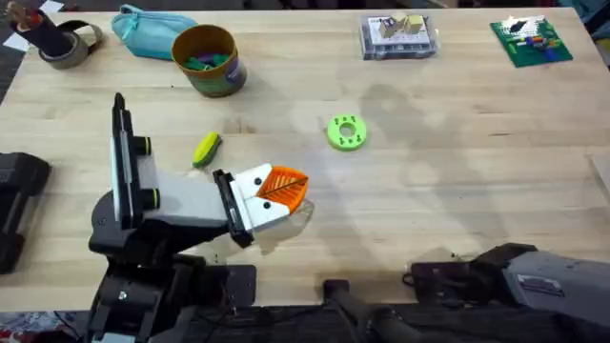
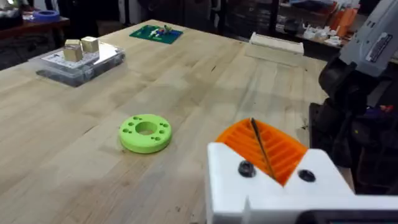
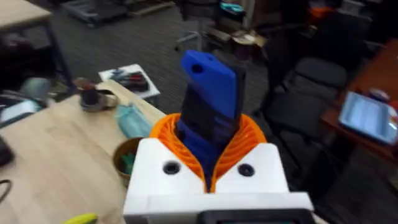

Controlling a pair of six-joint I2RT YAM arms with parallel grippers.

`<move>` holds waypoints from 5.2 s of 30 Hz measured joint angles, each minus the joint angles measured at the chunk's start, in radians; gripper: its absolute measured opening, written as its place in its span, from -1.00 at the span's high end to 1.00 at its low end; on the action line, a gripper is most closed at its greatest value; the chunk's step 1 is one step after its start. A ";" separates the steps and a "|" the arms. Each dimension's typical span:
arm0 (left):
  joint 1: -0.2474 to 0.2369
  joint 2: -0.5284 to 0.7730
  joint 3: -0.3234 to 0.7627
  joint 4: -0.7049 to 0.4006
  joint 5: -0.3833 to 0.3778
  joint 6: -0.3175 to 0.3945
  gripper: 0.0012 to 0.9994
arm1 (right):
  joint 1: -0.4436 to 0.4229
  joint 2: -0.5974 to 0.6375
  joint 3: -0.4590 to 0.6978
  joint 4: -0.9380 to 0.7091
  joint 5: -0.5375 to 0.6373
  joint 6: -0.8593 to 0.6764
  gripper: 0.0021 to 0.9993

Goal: Pick up the gripper from the table and insert it into the empty holder that is missing its gripper. Then pick up a screw, insert it into the mounting hole, and use the screwdriver to tighten it. Finally, clean up the table by picking up the vegetable and placing it into the bucket.

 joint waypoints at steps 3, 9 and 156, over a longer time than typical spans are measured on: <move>0.000 0.000 0.000 0.000 0.000 0.000 0.98 | 0.053 -0.001 0.001 0.047 -0.037 0.011 0.95; 0.000 0.000 0.000 0.000 0.000 0.000 0.98 | 0.104 -0.001 -0.012 0.213 -0.191 0.071 0.95; 0.000 0.000 0.000 0.000 0.000 0.000 0.98 | 0.388 0.036 -0.864 1.308 -0.756 0.339 0.95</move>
